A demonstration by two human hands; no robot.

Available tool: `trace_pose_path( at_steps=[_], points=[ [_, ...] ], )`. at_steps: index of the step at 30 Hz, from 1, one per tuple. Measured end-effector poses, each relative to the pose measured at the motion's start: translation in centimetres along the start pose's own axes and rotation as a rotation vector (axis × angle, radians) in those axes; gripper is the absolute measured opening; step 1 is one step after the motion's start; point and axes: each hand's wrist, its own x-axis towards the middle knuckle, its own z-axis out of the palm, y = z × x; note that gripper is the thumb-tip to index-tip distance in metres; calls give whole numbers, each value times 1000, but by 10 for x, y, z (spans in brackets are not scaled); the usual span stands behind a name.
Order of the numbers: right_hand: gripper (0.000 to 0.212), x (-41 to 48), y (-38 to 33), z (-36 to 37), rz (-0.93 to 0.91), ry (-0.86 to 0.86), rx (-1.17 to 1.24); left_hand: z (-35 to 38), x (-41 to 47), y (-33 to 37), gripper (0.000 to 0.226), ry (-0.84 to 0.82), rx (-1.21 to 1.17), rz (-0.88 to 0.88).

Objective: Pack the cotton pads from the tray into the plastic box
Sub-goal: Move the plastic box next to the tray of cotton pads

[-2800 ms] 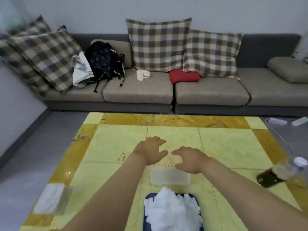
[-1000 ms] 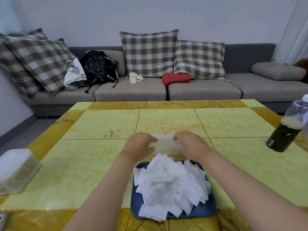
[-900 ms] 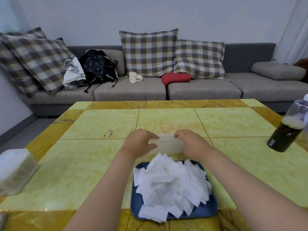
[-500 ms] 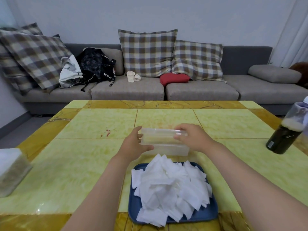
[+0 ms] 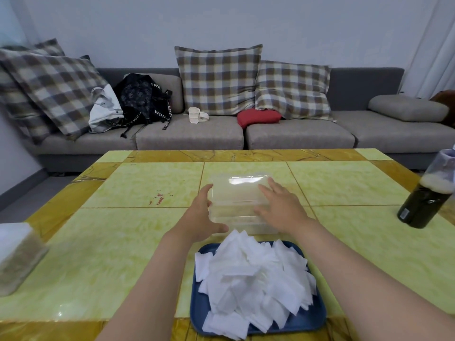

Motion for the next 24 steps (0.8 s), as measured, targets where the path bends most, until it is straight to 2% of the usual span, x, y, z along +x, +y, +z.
trace_pose_path(
  at_steps=[2, 5, 7, 10, 14, 20, 24],
  points=[
    [72, -3, 4, 6, -17, -96, -47, 1, 1, 2, 103, -58, 84, -17],
    [70, -6, 4, 6, -39, -152, -39, 5, 3, 9, 72, -13, -21, -29],
    [69, -7, 3, 3, -63, -153, -6, 7, 6, 11, 61, -12, 94, 27],
    [76, -8, 5, 2, -114, -144, -21, 11, 9, 6, 62, -111, 300, 41],
    [85, -9, 10, 4, -111, -205, -13, 14, 12, 2, 62, -126, 341, 50],
    [87, -11, 7, -3, -105, -138, -14, 17, 14, 5, 60, 58, 389, 148],
    [70, -20, -1, -14, -123, -9, 46, 13, 3, 11, 48, 193, 365, 229]
  ],
)
